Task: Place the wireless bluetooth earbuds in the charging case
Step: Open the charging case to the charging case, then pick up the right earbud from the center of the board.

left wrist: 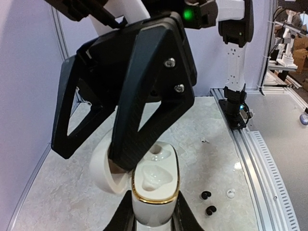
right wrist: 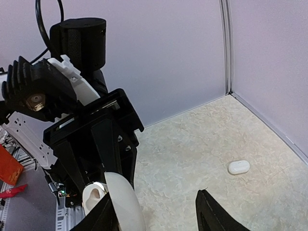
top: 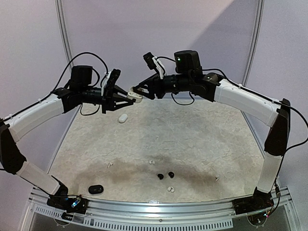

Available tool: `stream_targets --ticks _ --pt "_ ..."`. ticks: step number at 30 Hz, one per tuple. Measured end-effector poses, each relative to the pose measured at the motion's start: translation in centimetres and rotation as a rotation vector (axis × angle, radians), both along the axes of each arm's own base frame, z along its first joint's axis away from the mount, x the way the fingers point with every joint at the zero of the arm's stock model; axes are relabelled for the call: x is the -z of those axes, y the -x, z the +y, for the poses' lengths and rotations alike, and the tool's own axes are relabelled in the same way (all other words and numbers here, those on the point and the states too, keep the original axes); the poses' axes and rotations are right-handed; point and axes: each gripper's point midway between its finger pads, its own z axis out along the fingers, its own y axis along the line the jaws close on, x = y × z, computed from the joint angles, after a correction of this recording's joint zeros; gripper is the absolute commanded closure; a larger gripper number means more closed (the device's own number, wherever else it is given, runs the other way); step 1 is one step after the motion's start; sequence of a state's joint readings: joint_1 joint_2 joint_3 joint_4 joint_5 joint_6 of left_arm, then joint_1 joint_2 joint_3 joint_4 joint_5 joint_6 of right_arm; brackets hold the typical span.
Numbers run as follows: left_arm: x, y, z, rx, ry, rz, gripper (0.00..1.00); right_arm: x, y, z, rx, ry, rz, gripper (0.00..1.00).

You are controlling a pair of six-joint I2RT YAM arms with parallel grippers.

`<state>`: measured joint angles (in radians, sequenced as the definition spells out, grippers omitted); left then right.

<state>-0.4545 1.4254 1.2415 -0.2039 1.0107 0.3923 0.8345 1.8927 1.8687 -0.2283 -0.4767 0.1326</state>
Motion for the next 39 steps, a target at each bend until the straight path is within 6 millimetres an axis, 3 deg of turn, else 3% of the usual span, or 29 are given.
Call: stream_targets --ticks 7,12,15,17,20,23,26,28,31,33,35,39 --pt "0.1 -0.7 -0.3 -0.045 0.054 0.153 1.0 -0.9 -0.7 -0.2 0.004 -0.014 0.054 0.24" --pt "2.5 -1.7 -0.5 -0.091 0.059 0.286 1.0 -2.5 -1.3 -0.7 0.029 -0.043 0.089 0.24" --pt "3.6 -2.1 -0.6 -0.114 0.056 0.333 1.0 -3.3 -2.7 -1.7 0.094 -0.066 0.132 0.32" --pt "3.9 -2.3 -0.6 -0.129 0.059 0.342 1.0 -2.9 -4.8 -3.6 0.207 -0.058 0.209 0.39" --pt "4.4 -2.8 -0.5 -0.156 0.072 0.328 1.0 -0.1 -8.5 -9.0 0.477 0.017 0.363 0.41" --pt "5.4 -3.0 -0.3 -0.177 0.081 0.318 1.0 6.1 -9.7 -16.7 0.801 0.221 0.559 0.39" --pt "6.7 -2.9 -0.2 -0.195 0.082 0.328 1.0 14.4 -7.1 -22.7 1.009 0.491 0.736 0.38" --pt "7.1 -2.9 -0.1 -0.203 0.084 0.331 1.0 19.8 -3.8 -25.2 1.068 0.672 0.839 0.38" --pt "7.0 -2.4 -0.1 -0.205 0.094 0.313 1.0 27.0 3.1 -29.3 1.127 0.972 0.991 0.37" --pt "6.7 -1.6 -0.1 -0.199 0.098 0.299 1.0 29.5 7.3 -31.9 1.156 1.11 1.065 0.38" --pt "6.2 -0.9 -0.2 -0.187 0.103 0.281 1.0 30.2 10.1 -33.6 1.179 1.167 1.108 0.39" --pt "5.1 0.2 -0.4 -0.165 0.104 0.242 1.0 30.3 12.8 -35.2 1.216 1.148 1.154 0.42"
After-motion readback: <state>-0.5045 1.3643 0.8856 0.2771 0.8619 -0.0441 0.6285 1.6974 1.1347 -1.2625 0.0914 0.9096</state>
